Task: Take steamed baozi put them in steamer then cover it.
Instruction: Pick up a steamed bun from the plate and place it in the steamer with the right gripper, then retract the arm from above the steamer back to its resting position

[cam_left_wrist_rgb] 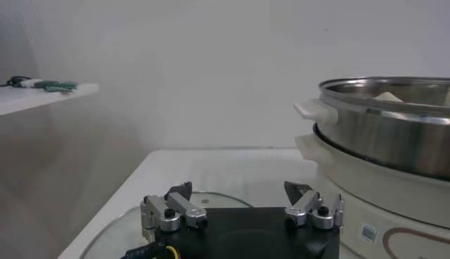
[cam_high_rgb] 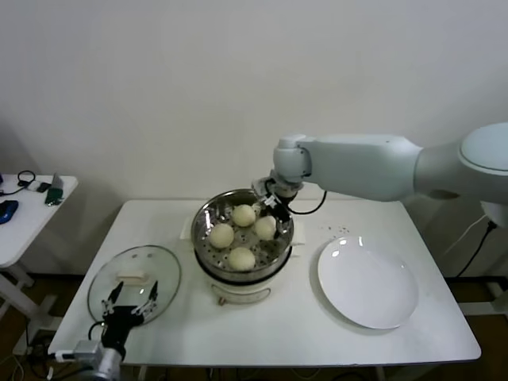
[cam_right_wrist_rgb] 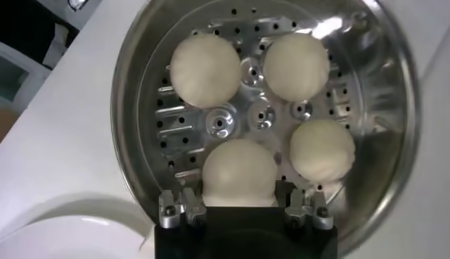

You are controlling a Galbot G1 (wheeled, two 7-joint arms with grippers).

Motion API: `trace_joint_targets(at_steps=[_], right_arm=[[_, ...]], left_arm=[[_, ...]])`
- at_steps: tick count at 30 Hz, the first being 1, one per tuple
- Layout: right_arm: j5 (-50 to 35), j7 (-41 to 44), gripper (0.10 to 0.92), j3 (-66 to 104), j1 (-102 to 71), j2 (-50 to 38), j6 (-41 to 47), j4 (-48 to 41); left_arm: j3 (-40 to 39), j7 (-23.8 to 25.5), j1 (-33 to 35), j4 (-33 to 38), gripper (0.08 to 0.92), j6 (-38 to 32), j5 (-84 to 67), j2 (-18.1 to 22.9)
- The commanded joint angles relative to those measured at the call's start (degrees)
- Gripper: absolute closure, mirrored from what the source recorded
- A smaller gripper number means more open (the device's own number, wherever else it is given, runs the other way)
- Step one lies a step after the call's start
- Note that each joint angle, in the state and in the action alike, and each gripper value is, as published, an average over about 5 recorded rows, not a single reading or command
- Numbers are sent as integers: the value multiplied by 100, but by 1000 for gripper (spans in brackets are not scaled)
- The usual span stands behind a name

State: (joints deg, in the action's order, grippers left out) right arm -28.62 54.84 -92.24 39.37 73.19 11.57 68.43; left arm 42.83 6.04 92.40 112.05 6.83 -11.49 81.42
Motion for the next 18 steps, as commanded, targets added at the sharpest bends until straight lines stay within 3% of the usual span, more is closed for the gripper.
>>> trace_joint_targets(at_steps=[1, 9, 14, 18], right_arm=[[268, -77, 355, 53, -485, 190, 25, -255], [16, -32, 342, 147, -320, 195, -54, -314], [-602, 438, 237, 45, 250, 69, -344, -305], [-1297, 707, 205, 80, 689, -236, -479, -306]], left_arm=[[-10, 0, -29, -37, 177, 0, -2, 12], [6, -15, -37, -32, 177, 60, 0, -12], [-34, -19, -30, 14, 177, 117, -18, -13], [-51, -37, -43, 78, 177, 216, -170, -17]])
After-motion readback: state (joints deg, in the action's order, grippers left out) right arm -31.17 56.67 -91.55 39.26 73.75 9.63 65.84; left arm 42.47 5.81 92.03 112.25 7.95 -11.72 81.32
